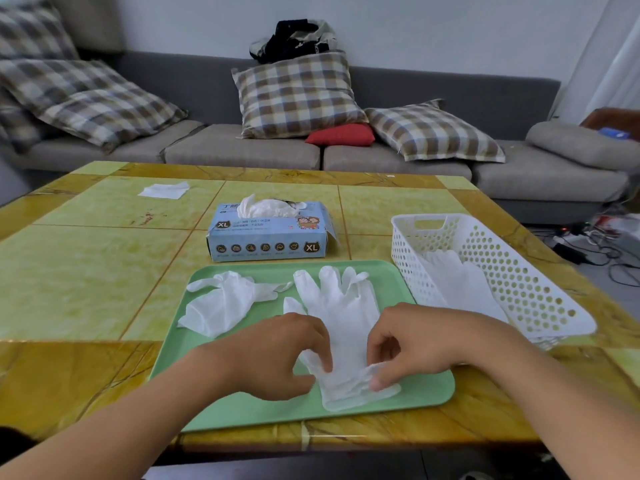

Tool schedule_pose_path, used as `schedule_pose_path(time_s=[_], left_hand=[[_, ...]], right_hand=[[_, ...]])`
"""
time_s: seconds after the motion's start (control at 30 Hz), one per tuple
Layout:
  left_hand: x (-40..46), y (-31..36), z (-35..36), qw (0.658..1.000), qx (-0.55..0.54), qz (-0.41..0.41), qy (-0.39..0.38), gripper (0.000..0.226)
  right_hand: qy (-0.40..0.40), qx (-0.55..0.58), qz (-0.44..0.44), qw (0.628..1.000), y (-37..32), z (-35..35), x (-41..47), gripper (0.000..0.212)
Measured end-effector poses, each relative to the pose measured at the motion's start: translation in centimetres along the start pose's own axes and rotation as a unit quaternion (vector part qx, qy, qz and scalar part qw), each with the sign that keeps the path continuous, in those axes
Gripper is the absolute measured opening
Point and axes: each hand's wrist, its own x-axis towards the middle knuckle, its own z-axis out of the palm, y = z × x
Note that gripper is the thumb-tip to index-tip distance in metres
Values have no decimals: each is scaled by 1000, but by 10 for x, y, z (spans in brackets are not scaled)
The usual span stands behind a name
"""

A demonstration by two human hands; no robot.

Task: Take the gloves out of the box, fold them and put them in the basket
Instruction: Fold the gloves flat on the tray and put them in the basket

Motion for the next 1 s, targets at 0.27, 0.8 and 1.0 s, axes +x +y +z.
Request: schedule_pose_path(time_s=[0.27, 0.8, 1.0], left_hand=[[14, 5, 12, 994, 24, -71, 73, 34], [10, 16, 21, 993, 75, -15, 91, 35], [13, 21, 12, 996, -56, -6, 65, 29]], right_hand=[[227, -1, 22, 974, 14, 5, 58, 22], [178, -30, 8, 984, -5, 2, 31, 27], [36, -36, -7, 999, -12, 8, -4, 34]])
